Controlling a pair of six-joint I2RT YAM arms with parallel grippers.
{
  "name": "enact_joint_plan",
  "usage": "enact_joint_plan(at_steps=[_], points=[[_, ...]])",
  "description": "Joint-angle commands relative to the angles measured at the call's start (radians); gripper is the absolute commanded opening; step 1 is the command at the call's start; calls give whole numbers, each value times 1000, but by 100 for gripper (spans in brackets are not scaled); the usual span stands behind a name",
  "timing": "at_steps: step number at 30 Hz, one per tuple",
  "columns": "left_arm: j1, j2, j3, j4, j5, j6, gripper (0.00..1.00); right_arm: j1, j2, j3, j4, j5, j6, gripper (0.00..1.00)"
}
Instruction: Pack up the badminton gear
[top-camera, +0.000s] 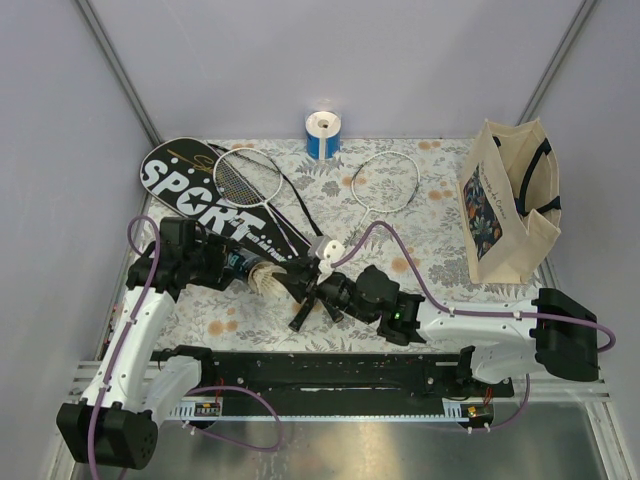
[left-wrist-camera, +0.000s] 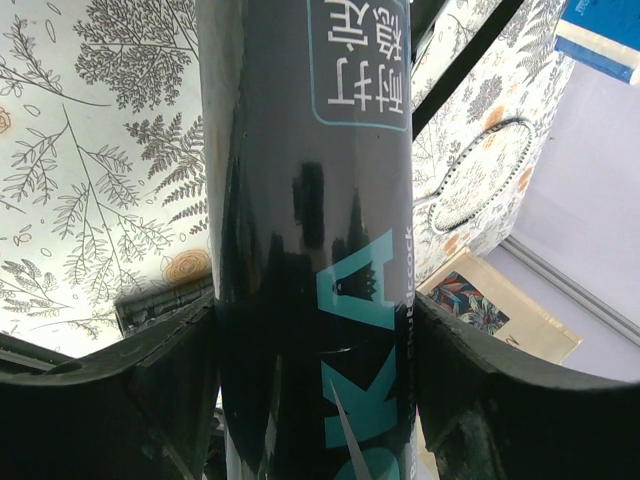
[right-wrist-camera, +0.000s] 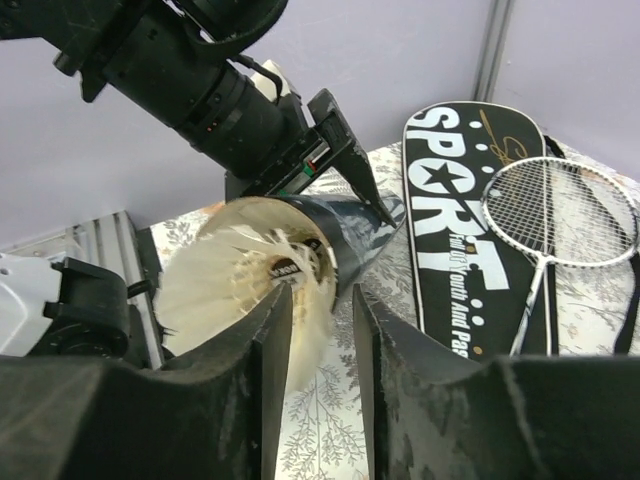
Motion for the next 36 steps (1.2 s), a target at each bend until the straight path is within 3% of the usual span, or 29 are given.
enact_joint_plan(at_steps=[1, 6, 16, 24, 36], points=[[-5, -17, 61, 44, 28, -9, 17, 16, -22, 47, -36, 99, -41, 41], [-4, -17, 58, 44, 14, -6, 17, 18, -71, 62, -145, 133, -6, 36], [-4, -19, 40, 49, -1, -6, 16, 26, -59, 84, -173, 73, 57, 0], [-18, -29, 47, 49, 3, -14, 16, 52, 66, 173, -150, 153, -18, 0], [-36, -35, 66, 21, -67, -5, 15, 170, 217, 285, -101, 466, -287, 0]])
